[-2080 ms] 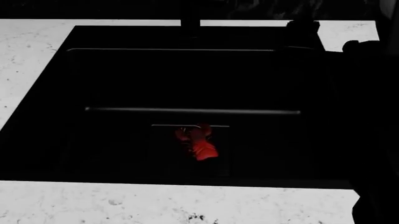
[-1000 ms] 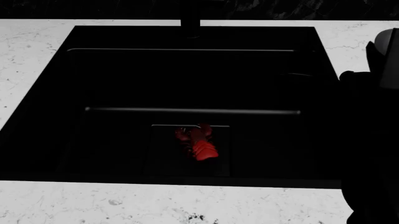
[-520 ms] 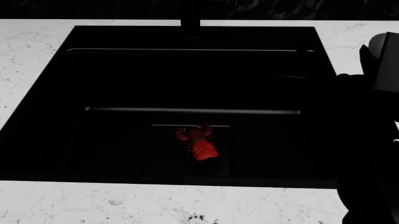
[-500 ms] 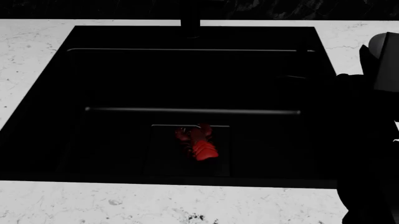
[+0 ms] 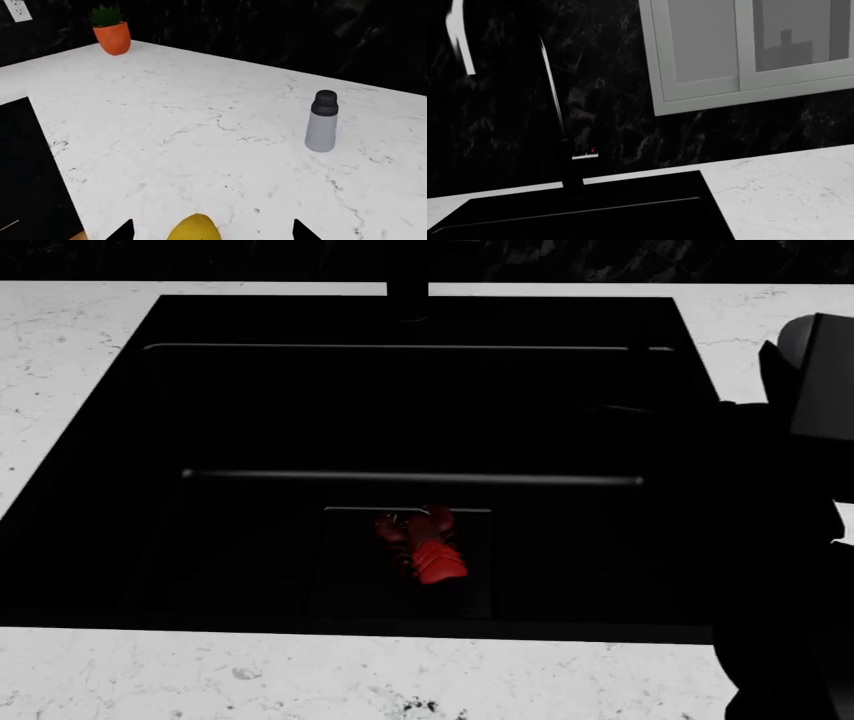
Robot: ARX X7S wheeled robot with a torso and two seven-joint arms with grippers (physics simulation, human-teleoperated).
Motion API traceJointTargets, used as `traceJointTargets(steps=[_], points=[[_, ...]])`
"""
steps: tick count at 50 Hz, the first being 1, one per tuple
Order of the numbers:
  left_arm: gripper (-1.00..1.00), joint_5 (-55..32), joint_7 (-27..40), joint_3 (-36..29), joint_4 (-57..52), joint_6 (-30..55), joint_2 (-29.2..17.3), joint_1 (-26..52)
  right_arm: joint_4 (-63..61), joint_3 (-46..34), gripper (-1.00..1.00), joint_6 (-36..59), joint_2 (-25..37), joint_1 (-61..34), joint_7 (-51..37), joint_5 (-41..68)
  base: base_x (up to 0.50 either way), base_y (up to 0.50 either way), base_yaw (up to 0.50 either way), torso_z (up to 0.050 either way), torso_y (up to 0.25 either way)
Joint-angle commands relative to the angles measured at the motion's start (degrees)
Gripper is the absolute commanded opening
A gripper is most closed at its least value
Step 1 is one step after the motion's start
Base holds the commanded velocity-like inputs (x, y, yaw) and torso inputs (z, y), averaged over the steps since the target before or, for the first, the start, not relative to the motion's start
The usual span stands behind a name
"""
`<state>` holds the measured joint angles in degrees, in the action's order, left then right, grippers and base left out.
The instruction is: Pick the lemon from the counter and place it in the sink
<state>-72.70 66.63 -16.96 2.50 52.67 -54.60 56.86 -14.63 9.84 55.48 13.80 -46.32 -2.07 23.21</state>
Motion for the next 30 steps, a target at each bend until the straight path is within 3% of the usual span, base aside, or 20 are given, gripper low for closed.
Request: traceJointTargets(steps=[1,30], points=[[1.0,1.75,-1.82,0.95,3.76,-3.91,0.39,-3.19,0.84,-0.4,1.0,-0.83,-0.1,0.23,0.01,0.13,0.0,0.0,0.0,0.0,0.0],[1.0,5.69,-6.81,0.41,13.95,-11.54,4.89,-8.97,3.08,-1.67,1.0,-2.29,-0.07,-0.05,-0.14,0.33,0.0,0.0,0.0,0.0,0.0]])
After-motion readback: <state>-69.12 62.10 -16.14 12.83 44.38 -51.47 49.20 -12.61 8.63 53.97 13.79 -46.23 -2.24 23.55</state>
